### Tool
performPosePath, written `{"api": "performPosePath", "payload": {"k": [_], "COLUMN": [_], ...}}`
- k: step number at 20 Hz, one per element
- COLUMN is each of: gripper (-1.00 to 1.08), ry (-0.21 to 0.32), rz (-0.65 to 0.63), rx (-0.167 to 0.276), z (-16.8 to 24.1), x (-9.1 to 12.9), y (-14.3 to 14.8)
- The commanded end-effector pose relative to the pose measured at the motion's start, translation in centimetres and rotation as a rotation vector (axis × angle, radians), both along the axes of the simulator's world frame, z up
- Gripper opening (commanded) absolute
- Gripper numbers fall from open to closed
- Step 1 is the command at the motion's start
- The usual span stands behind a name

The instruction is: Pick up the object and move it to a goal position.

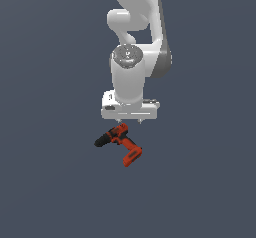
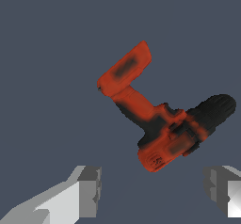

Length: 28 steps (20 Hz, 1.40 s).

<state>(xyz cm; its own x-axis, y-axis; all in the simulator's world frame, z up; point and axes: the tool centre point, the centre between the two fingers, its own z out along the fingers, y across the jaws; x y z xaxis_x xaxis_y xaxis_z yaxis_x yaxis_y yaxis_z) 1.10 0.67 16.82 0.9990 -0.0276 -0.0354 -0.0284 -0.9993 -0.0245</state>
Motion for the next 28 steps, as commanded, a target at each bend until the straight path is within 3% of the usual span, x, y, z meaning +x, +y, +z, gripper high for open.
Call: {"api": "performPosePath", "payload": {"k": [1,15,28], "gripper": [0.68,0.68,0.68], "ry": [0.022,0.216,0.423], "rz": [-0.042,-0.392,-0.695], "rx": [0.008,0.084,0.159], "z": [-0.5,-4.6,-8.8], "x": [0.4,3.2,3.8], "y": [-0.7,-6.2,-11.0]}}
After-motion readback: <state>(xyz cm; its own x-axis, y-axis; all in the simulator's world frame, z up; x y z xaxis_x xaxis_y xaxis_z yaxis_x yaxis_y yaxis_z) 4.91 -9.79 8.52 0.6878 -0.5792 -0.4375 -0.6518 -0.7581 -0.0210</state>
